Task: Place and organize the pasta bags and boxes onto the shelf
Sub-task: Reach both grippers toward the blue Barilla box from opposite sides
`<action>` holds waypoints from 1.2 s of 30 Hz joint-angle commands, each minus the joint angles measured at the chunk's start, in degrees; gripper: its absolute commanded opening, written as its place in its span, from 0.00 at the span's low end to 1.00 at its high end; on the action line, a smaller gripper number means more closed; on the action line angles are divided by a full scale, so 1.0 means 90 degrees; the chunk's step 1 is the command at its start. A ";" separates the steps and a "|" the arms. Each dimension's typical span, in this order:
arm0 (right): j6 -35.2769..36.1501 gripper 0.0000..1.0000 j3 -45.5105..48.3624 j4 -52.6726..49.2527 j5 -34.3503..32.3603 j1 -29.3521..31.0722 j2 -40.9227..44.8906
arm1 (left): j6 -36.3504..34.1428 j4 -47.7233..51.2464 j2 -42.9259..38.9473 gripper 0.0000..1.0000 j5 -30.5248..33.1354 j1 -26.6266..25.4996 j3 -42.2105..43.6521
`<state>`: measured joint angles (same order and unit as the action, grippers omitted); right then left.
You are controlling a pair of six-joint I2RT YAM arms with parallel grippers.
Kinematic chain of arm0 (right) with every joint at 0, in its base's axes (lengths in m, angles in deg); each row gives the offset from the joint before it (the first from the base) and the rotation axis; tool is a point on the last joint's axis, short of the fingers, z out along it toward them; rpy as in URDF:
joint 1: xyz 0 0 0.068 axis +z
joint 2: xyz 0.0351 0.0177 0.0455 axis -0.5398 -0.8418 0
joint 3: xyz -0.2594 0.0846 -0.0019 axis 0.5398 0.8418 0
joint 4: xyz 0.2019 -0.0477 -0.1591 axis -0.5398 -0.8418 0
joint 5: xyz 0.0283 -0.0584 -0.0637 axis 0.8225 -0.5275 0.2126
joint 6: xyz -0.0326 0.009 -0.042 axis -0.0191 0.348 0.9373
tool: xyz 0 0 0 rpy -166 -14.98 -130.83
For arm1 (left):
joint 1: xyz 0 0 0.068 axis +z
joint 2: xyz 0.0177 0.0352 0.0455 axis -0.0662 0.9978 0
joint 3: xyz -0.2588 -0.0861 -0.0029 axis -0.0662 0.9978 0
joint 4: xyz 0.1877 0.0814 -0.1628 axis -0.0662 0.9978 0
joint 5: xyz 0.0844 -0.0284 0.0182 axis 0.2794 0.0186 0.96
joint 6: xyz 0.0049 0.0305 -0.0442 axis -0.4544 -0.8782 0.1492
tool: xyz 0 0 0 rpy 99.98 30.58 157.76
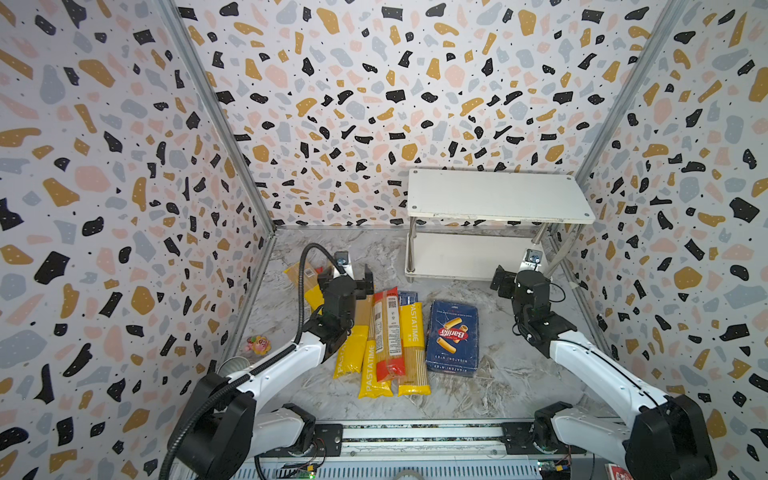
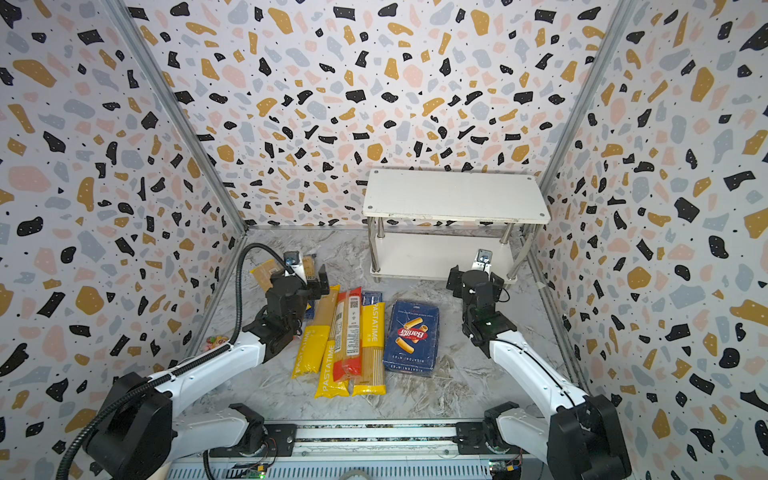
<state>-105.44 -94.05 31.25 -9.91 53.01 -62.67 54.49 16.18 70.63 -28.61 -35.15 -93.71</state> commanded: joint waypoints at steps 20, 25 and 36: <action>-0.2068 0.99 0.1755 -0.2754 0.4513 0.0260 0.2576 | 0.2821 0.2011 -0.0123 0.92 -0.1419 -0.2617 -0.0467; -0.1953 0.99 0.1879 -0.2929 0.4450 0.0259 0.2700 | 0.2783 0.1927 0.0714 0.91 -0.2032 -0.2698 -0.0904; -0.1955 0.99 0.2229 -0.2331 0.4882 0.0258 0.2124 | 0.2684 0.1947 0.2120 0.90 -0.2975 -0.2708 -0.1575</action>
<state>-123.19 -73.46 8.45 32.82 55.15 -43.46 79.06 34.25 88.34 -52.35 -59.22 -105.66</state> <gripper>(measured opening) 0.990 0.898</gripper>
